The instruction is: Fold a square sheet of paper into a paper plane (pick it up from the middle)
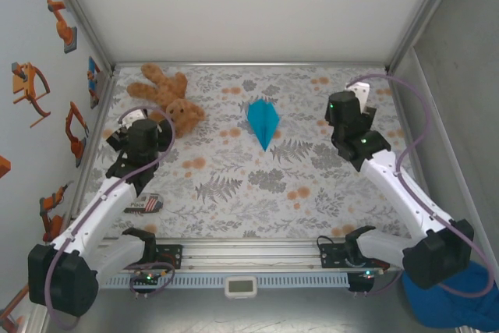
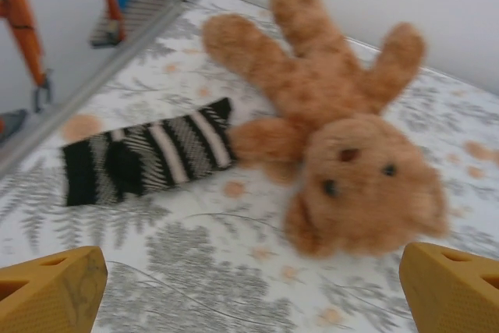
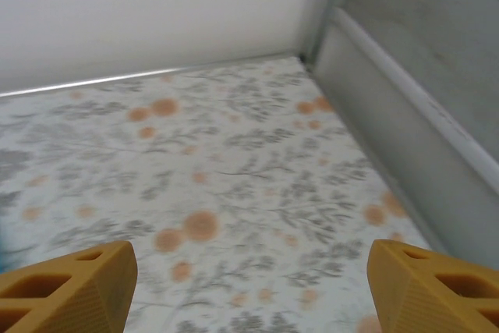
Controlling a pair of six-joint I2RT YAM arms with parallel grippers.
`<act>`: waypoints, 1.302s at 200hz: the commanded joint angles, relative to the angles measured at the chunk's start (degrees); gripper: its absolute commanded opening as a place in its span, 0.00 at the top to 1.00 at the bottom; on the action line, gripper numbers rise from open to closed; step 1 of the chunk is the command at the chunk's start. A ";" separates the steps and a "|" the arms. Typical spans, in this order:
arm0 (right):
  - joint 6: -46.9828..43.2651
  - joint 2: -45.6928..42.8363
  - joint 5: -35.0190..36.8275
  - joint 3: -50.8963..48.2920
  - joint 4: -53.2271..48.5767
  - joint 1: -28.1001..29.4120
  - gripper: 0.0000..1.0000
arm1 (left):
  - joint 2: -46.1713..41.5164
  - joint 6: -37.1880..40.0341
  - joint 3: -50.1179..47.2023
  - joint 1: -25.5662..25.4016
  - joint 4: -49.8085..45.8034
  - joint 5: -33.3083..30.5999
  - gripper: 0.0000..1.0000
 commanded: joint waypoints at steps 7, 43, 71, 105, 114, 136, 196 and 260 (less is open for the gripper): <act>-2.86 -3.66 6.28 -10.07 10.81 -5.01 0.23 | -2.21 5.99 -4.72 2.31 7.98 -7.83 0.04; -6.30 -6.54 -0.10 -23.80 24.95 -12.13 0.23 | -2.70 8.79 -11.92 6.14 18.13 -6.84 0.04; -6.08 -3.91 -1.90 -28.79 31.60 -15.10 0.22 | -0.93 13.46 -18.98 9.00 31.84 0.04 0.04; -8.17 -0.99 -10.34 -37.01 48.09 -18.35 0.22 | 2.90 17.37 -23.83 11.30 43.62 9.12 0.04; -9.19 0.25 -12.50 -38.59 52.14 -18.70 0.22 | 4.32 18.04 -24.38 11.73 46.35 11.75 0.04; -12.50 4.18 -16.52 -41.43 61.71 -19.06 0.23 | 9.09 18.19 -25.45 13.64 53.24 18.52 0.04; -13.47 13.75 -29.43 -41.55 73.68 -22.85 0.22 | 19.39 21.56 -21.79 17.04 57.04 28.08 0.04; -14.68 23.14 -33.01 -39.21 78.62 -23.12 0.22 | 32.01 19.72 -18.98 18.49 64.26 27.21 0.04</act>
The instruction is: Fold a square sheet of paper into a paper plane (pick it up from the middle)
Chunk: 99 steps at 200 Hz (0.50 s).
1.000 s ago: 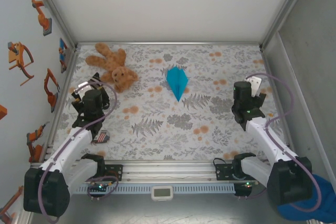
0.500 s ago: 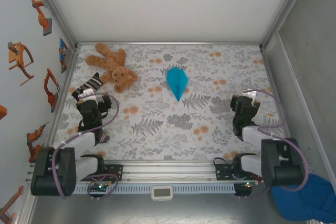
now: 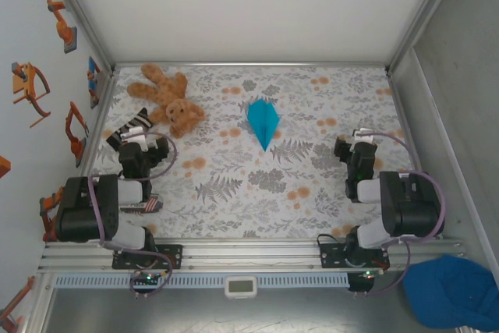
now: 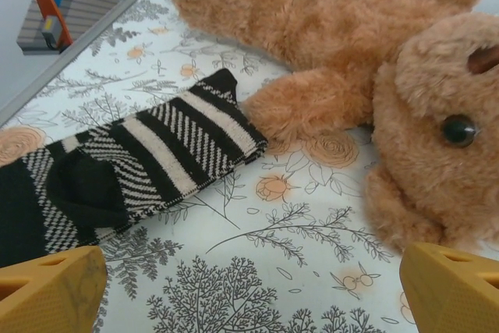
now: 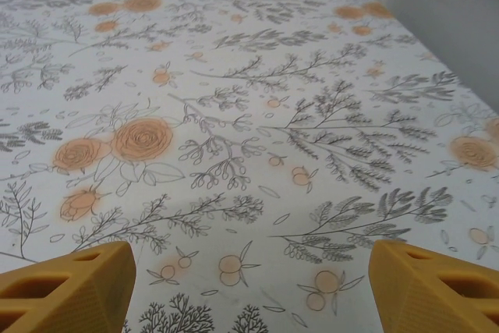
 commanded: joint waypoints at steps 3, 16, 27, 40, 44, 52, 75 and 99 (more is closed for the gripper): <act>-1.62 1.63 -2.31 2.17 4.73 -0.47 0.22 | 2.75 -0.37 2.10 0.24 4.55 0.56 0.04; -1.63 1.72 -2.14 2.43 4.38 -0.44 0.22 | 2.11 -0.44 3.04 0.15 1.56 -0.29 0.04; -1.32 1.64 -1.30 3.63 1.74 -0.51 0.22 | 2.33 -0.88 4.48 -0.07 -0.79 -2.19 0.04; -0.89 1.68 -0.54 6.69 -3.69 -0.52 0.01 | 2.72 0.67 6.93 -2.11 -4.90 -5.83 0.04; -0.75 1.65 -0.73 6.89 -4.27 -0.58 0.01 | 2.71 1.19 7.41 -2.92 -5.99 -6.99 0.04; -0.71 1.59 -0.83 6.77 -4.23 -0.62 0.01 | 3.06 1.56 7.25 -3.29 -5.08 -7.48 0.04; -0.71 1.62 -0.84 6.78 -4.18 -0.69 0.01 | 2.81 1.52 7.27 -3.28 -5.52 -7.51 0.04; -0.73 1.63 -0.84 6.79 -4.18 -0.72 0.01 | 2.85 1.64 7.22 -3.30 -5.27 -7.59 0.04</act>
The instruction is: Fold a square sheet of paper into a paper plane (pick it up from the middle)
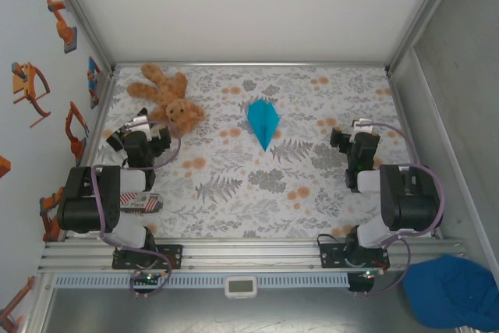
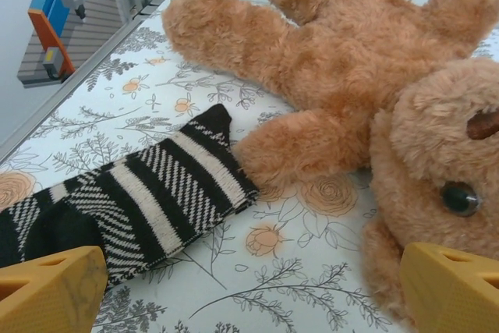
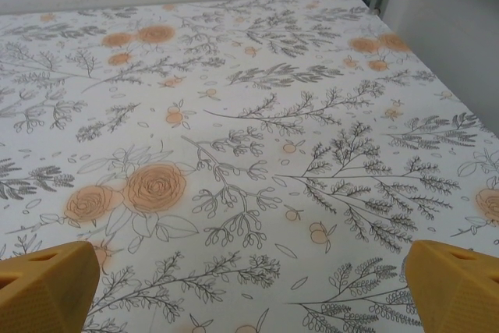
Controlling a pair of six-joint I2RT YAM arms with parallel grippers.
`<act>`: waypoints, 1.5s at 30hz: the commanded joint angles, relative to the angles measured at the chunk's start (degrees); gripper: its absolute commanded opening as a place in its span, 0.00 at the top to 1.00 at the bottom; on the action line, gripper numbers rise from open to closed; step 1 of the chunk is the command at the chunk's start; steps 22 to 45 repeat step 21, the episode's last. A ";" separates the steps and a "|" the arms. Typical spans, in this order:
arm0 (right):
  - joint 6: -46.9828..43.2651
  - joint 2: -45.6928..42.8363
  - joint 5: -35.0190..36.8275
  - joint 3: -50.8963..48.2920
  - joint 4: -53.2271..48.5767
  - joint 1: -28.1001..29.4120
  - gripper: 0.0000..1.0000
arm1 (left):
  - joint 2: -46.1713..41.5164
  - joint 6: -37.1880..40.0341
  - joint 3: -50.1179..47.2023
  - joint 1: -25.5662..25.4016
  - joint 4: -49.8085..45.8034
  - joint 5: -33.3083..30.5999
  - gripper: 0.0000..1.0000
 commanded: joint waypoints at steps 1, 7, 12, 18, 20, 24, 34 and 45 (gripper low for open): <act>-0.24 0.00 0.56 0.58 -0.55 -0.40 0.01 | 0.19 0.96 0.37 0.01 -1.65 -1.46 0.04; -0.22 0.03 0.56 0.58 -0.56 -0.35 0.01 | 0.34 0.86 0.46 0.02 -1.64 -1.26 0.04; -0.23 -0.03 0.58 0.58 -0.60 -0.41 0.01 | 0.40 0.85 0.55 0.19 -1.75 -0.83 0.04; -0.18 0.04 0.56 0.58 -0.56 -0.38 0.01 | 0.43 0.67 0.72 0.36 -2.10 -0.37 0.04; -0.21 0.04 0.56 0.57 -0.55 -0.38 0.01 | 0.27 0.68 0.72 0.37 -2.10 -0.34 0.04; -0.21 -0.04 0.60 0.51 -0.55 -0.37 0.01 | 0.30 0.74 0.68 0.39 -2.01 -0.36 0.04; -0.21 -0.04 0.60 0.51 -0.55 -0.37 0.01 | 0.30 0.74 0.68 0.39 -2.01 -0.36 0.04; -0.21 -0.04 0.60 0.51 -0.55 -0.37 0.01 | 0.30 0.74 0.68 0.39 -2.01 -0.36 0.04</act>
